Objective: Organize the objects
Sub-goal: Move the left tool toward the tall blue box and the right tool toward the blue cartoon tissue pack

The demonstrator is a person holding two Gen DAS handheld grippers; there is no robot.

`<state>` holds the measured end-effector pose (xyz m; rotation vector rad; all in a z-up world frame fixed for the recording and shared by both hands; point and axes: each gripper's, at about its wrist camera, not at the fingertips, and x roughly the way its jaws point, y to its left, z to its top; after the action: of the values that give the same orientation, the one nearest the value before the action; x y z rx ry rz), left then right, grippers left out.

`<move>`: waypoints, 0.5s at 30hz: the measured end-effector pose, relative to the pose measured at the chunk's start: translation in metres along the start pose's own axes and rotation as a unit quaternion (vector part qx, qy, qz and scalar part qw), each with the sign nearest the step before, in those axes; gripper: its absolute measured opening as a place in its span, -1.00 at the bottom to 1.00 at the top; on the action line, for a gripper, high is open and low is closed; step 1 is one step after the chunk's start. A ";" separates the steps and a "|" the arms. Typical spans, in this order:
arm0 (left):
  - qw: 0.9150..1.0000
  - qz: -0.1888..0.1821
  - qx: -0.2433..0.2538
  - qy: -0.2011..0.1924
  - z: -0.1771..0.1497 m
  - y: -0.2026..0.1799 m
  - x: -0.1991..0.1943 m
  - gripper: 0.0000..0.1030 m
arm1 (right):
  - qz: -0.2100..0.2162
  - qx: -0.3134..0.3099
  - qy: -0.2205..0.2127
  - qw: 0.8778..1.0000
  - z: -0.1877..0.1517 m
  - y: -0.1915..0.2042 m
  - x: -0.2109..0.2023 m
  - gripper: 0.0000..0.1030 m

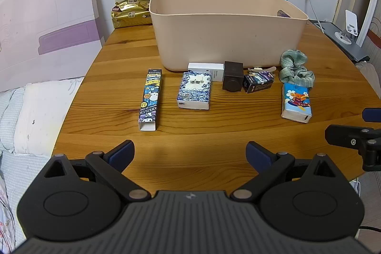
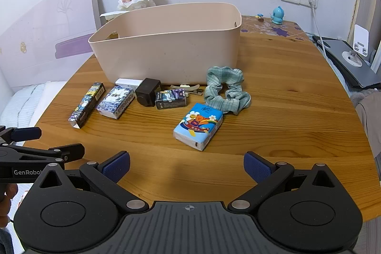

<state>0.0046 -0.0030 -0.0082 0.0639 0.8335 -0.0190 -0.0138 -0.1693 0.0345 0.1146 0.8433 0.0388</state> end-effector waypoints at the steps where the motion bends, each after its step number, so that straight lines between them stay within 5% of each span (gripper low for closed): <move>1: 1.000 0.000 0.000 0.001 0.000 0.000 0.000 0.94 | 0.000 0.000 0.000 1.000 0.000 0.000 0.000 1.00; 15: 1.000 -0.003 0.002 0.004 0.003 0.003 0.003 0.94 | -0.003 0.005 0.000 1.000 0.006 -0.001 0.004 1.00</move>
<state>0.0091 0.0002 -0.0079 0.0656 0.8419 -0.0266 -0.0070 -0.1707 0.0351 0.1220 0.8432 0.0293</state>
